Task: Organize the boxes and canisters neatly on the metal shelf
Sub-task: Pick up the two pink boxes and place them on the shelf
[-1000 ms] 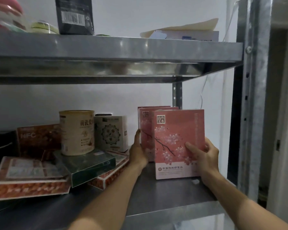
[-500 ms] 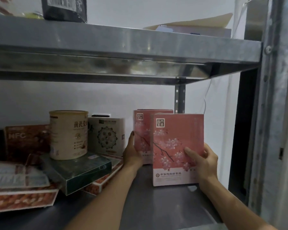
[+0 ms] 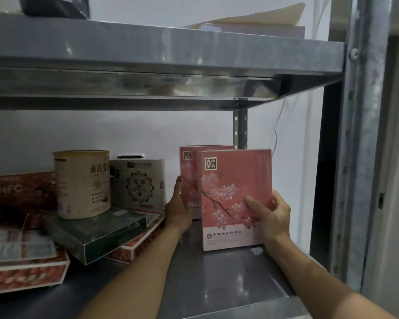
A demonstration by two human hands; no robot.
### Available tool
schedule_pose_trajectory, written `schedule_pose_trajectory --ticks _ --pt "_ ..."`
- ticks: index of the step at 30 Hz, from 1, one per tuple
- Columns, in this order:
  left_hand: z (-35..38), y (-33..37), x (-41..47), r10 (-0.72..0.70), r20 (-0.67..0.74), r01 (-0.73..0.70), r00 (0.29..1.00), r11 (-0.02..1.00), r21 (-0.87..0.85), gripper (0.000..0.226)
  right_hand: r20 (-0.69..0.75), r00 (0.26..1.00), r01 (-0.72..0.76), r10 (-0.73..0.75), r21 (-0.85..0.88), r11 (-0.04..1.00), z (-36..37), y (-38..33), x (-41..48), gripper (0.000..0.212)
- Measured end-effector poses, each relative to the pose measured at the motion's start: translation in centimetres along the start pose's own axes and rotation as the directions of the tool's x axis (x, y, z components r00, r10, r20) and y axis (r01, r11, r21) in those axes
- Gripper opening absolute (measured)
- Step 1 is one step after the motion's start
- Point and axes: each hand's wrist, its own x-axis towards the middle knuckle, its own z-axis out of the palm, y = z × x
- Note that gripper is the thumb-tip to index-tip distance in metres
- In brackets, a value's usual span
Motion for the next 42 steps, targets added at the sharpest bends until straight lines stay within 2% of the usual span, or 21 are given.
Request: schedule_pose_trajectory --ticks 6,10,12,14,17,18,22,24,25,30,36,42 --pt "-0.1 0.1 -0.2 0.034 0.004 -0.034 0.999 0.999 0.03 0.073 0.01 1.0 0.003 -0.003 -0.009 1.0 0.0 0.1 -0.1 0.04" --pt "-0.8 0.8 -1.1 0.019 0.032 -0.019 0.999 1.0 -0.006 0.056 0.023 1.0 -0.003 0.004 -0.018 1.0 0.3 0.2 0.0 0.038" --pt "-1.3 1.2 -1.4 -0.028 0.039 0.031 0.999 0.996 -0.082 0.056 0.032 0.999 -0.017 0.018 -0.021 1.0 0.5 0.6 0.1 0.036" --pt "-1.9 1.4 -1.7 -0.074 0.042 0.081 0.996 0.971 -0.225 0.066 0.032 0.999 -0.015 0.016 -0.03 0.999 1.0 1.0 0.3 0.038" --pt "-2.7 1.6 -2.2 -0.136 0.083 0.158 0.987 0.89 -0.427 0.106 0.027 1.0 0.004 -0.002 -0.075 0.997 1.9 1.4 0.5 0.038" --pt "-2.8 1.7 -2.4 -0.131 0.112 0.168 0.985 0.876 -0.451 0.11 0.027 1.0 0.009 -0.007 -0.091 0.996 2.2 1.6 0.6 0.038" --pt "-3.0 1.9 -3.5 -0.024 0.267 0.147 0.963 0.881 -0.45 0.11 0.019 0.999 0.032 -0.03 -0.144 0.989 3.2 2.3 1.2 0.045" --pt "-2.7 1.8 -3.7 0.02 0.282 0.102 0.959 0.906 -0.411 0.095 0.016 1.0 0.028 -0.025 -0.164 0.986 3.7 2.4 1.5 0.05" --pt "-2.5 1.6 -3.7 0.033 0.276 0.078 0.961 0.921 -0.381 0.088 0.026 0.999 0.023 -0.019 -0.161 0.987 3.8 2.5 1.6 0.053" --pt "-2.2 0.6 -3.1 0.063 0.241 0.016 0.968 0.95 -0.313 0.089 0.132 0.99 -0.034 0.046 -0.088 0.996 4.6 3.2 2.2 0.082" --pt "-2.2 0.2 -2.8 0.119 0.195 -0.056 0.974 0.952 -0.302 0.08 0.213 0.974 -0.06 0.08 -0.099 0.993 4.6 3.8 3.4 0.085" --pt "-1.6 0.0 -2.0 0.103 0.113 -0.074 0.988 0.97 -0.233 0.08 0.208 0.977 -0.015 0.043 -0.134 0.991 4.7 4.0 3.8 0.088"
